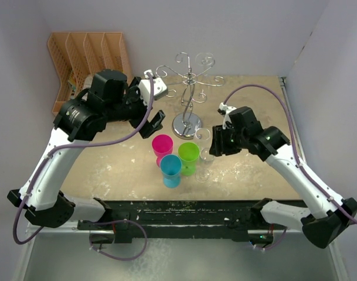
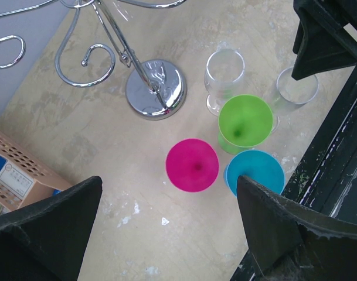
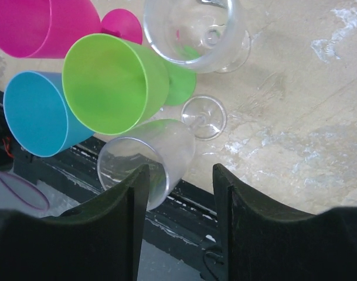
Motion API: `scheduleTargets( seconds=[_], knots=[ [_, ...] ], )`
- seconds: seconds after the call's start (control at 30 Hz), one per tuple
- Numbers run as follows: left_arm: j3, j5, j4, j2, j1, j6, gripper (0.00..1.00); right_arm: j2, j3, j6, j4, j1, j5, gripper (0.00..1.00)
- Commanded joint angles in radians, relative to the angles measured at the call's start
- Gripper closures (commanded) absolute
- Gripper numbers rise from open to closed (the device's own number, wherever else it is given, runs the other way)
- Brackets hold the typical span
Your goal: Place the wine glass upside down on the wine glass rack
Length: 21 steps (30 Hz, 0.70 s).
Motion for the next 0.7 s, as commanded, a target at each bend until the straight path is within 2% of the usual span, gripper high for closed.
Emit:
scheduleTargets(
  seconds=[0.0, 0.23, 0.4, 0.67],
  knots=[
    [-0.014, -0.014, 0.046, -0.034, 0.005, 0.000, 0.00, 0.025, 0.043, 0.028, 0.002, 0.073, 0.103, 0.50],
    [-0.039, -0.010, 0.050, -0.054, 0.006, 0.000, 0.00, 0.046, 0.020, 0.063, -0.009, 0.105, 0.192, 0.53],
    [-0.033, 0.002, 0.045, -0.071, 0.016, -0.001, 0.00, 0.056, 0.007, 0.074, -0.013, 0.110, 0.216, 0.69],
    [-0.053, -0.001, 0.042, -0.098, 0.028, -0.002, 0.00, 0.096, -0.019, 0.079, 0.000, 0.126, 0.209, 0.83]
  ],
)
